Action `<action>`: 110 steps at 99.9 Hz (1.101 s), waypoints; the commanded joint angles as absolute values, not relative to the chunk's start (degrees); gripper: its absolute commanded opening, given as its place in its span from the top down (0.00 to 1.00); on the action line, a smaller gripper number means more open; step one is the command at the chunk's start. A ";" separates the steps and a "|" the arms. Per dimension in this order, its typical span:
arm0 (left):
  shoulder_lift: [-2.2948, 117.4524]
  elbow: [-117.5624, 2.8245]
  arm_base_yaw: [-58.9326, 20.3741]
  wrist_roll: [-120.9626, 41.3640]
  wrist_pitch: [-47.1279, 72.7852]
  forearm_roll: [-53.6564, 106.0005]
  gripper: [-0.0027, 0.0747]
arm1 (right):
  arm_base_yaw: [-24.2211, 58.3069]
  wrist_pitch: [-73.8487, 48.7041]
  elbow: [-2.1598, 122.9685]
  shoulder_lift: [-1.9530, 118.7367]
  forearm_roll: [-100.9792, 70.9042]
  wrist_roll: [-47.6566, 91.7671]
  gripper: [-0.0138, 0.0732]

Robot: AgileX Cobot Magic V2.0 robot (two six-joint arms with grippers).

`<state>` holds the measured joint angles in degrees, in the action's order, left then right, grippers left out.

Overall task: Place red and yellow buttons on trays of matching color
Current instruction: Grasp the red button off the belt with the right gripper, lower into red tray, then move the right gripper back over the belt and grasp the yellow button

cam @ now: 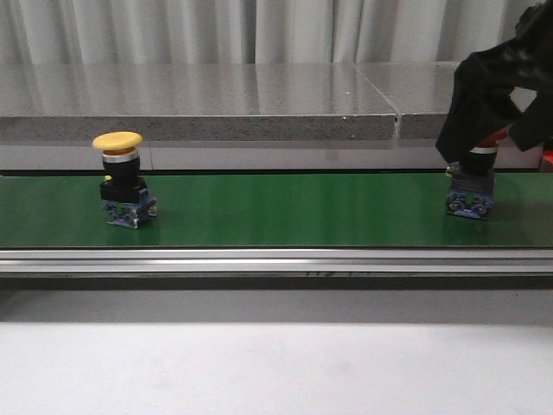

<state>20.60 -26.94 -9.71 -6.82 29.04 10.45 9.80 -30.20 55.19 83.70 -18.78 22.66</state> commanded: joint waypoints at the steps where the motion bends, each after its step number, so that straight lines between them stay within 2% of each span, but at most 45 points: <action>1: 20.93 -28.51 -10.12 -6.94 24.99 11.41 0.99 | 9.81 -27.37 58.41 84.49 -19.48 23.36 0.12; 8: 20.93 -28.51 -10.12 -6.94 24.99 11.41 0.99 | 9.81 -27.88 59.14 85.83 -19.48 23.36 0.21; 20: 20.93 -28.51 -10.12 -6.94 24.99 11.41 0.99 | 9.70 -30.63 60.08 86.18 -19.48 23.36 0.59; 23: 20.93 -28.51 -10.12 -6.94 24.99 11.41 0.99 | 9.45 -31.49 60.71 86.18 -19.48 23.36 0.66; 30: 20.93 -28.51 -10.12 -6.94 24.99 11.41 0.99 | 8.48 -34.09 62.92 86.13 -19.48 23.36 0.74; 43: 20.93 -28.51 -10.12 -6.94 24.99 11.41 0.99 | 4.85 -40.25 69.23 85.95 -19.24 23.36 0.74; 61: 20.93 -28.51 -10.12 -6.94 24.99 11.41 0.99 | -4.40 -45.79 79.21 85.95 -19.19 23.36 0.74; 88: 20.93 -28.51 -10.12 -6.94 24.99 11.41 0.99 | -21.52 -44.56 86.09 88.53 -19.25 22.51 0.74; 110: 20.93 -28.51 -10.12 -6.94 24.99 11.41 0.99 | -30.85 -37.13 86.26 94.96 -19.30 20.09 0.74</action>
